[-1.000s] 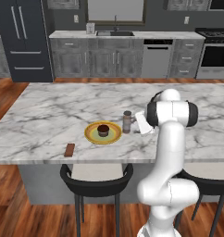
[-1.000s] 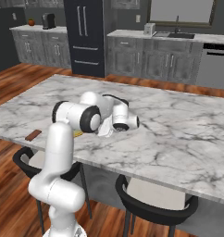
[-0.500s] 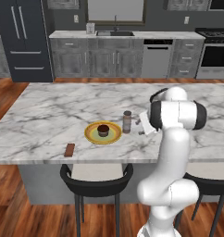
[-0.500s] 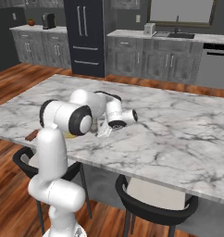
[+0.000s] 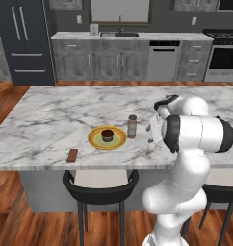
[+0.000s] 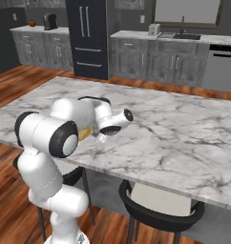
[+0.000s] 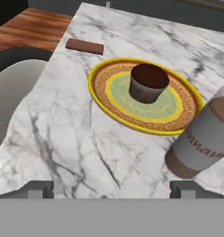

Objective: Take the cinnamon bottle from the cabinet and place it on the dining table, next to the plate with the cupcake. Then take the chocolate from the dining counter and place it on the cupcake plate.

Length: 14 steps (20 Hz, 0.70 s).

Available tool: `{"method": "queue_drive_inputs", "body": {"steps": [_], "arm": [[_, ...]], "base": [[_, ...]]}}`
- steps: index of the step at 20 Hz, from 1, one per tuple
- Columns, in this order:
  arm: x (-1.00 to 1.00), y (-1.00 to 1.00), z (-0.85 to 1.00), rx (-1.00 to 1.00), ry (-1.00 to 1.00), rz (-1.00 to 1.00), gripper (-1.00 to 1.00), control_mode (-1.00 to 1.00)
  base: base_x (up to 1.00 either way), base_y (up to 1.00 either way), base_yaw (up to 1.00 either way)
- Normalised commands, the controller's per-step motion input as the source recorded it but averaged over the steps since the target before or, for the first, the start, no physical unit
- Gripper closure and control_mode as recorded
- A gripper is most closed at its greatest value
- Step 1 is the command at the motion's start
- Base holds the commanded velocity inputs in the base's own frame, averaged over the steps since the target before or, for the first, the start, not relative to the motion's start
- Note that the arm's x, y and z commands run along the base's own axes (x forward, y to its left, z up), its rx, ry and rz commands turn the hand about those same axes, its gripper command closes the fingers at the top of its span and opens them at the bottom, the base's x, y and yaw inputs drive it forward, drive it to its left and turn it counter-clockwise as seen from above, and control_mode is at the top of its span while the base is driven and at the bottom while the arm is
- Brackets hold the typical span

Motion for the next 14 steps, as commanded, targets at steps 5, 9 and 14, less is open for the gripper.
{"method": "queue_drive_inputs", "body": {"steps": [5, 9, 14], "arm": [[-0.46, 0.2, 0.3, -0.17, 0.03, -0.25, -1.0, -1.0], [-0.36, 0.22, 0.19, 0.0, 0.02, -0.5, -1.0, -1.0], [-0.38, 0.2, 0.15, 0.0, 0.0, -0.56, -1.0, -1.0]], "base": [[0.0, 0.0, 0.0], [0.0, 0.0, 0.0], [0.0, 0.0, 0.0]]}}
